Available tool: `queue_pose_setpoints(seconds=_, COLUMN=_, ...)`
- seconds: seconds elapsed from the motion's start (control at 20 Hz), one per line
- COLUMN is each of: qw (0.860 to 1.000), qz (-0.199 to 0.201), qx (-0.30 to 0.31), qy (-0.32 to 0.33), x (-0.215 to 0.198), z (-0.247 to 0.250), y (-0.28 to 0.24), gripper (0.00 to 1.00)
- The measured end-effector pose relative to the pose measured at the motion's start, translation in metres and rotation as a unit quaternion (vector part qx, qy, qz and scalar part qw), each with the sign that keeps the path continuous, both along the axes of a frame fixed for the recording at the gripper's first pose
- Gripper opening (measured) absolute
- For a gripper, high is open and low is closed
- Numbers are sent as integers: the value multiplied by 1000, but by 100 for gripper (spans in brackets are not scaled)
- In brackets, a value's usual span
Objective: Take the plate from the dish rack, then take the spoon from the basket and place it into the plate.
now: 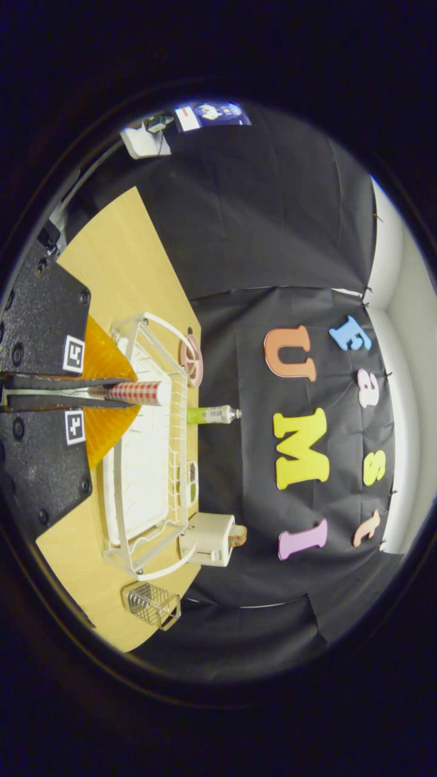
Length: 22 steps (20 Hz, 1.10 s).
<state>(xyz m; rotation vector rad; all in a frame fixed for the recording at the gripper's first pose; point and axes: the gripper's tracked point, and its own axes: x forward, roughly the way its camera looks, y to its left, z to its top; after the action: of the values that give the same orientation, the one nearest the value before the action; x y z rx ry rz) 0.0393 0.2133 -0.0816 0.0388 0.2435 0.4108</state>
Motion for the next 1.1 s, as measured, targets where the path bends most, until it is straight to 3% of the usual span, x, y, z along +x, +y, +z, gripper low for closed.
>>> queue_pose_setpoints(seconds=0.5, qw=999, qz=-5, qx=34, qy=27, x=0, z=-17, y=-2, gripper=19)
queue_pose_setpoints(seconds=0.9, qw=997, qz=-60, qx=42, qy=-22, x=1, z=5, y=-36, gripper=79)
queue_pose_setpoints(seconds=1.1, qw=993, qz=-97, qx=36, qy=-61, x=-1, z=22, y=-52, gripper=94)
